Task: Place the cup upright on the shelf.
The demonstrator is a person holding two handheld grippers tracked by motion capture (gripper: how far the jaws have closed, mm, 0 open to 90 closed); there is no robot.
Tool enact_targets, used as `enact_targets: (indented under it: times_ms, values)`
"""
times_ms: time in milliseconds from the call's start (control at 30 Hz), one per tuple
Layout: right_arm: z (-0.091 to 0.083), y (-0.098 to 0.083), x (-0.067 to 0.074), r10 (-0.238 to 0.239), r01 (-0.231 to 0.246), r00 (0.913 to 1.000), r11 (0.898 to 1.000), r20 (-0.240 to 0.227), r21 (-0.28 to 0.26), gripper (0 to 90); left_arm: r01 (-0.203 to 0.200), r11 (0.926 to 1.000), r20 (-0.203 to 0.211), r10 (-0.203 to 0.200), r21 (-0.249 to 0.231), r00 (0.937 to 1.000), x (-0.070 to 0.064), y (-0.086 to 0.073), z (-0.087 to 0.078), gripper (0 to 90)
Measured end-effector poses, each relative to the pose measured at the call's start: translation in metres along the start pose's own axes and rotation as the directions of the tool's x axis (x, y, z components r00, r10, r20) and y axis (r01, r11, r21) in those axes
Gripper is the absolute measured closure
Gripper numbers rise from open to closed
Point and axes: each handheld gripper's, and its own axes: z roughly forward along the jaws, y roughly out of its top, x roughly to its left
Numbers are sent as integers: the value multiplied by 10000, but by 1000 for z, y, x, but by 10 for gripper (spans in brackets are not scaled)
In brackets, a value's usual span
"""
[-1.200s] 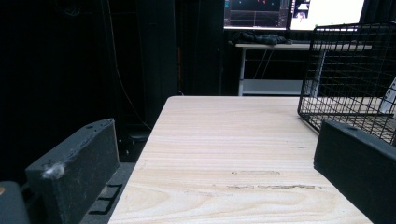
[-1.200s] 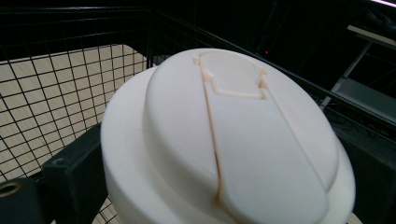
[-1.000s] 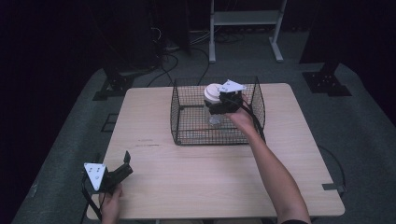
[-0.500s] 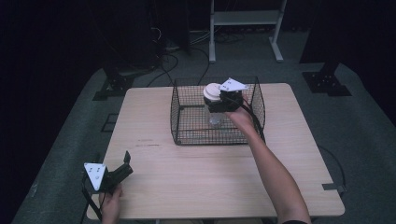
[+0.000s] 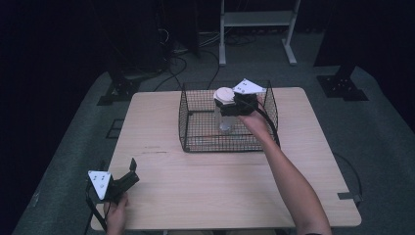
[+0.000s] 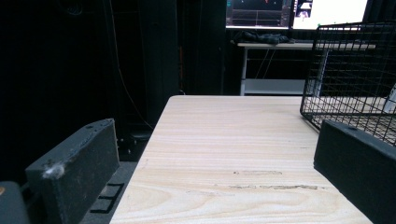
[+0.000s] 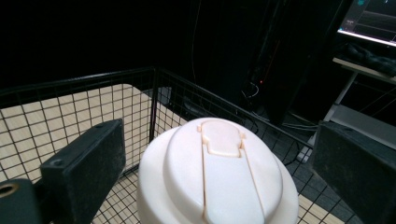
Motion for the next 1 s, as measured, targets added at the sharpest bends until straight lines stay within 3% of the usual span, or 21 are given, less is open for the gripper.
enact_targets:
  times_ms: [500, 1000]
  values:
    - [-28, 14, 8, -321, 314, 9993, 9989, -182, -343, 27, -21, 10000, 72, 22, -45, 10000, -1, 0, -1, 0]
    - [-55, 17, 4, -360, 349, 9990, 9986, -276, -397, 27, -73, 10000, 51, 73, -24, 10000, -1, 0, -1, 0]
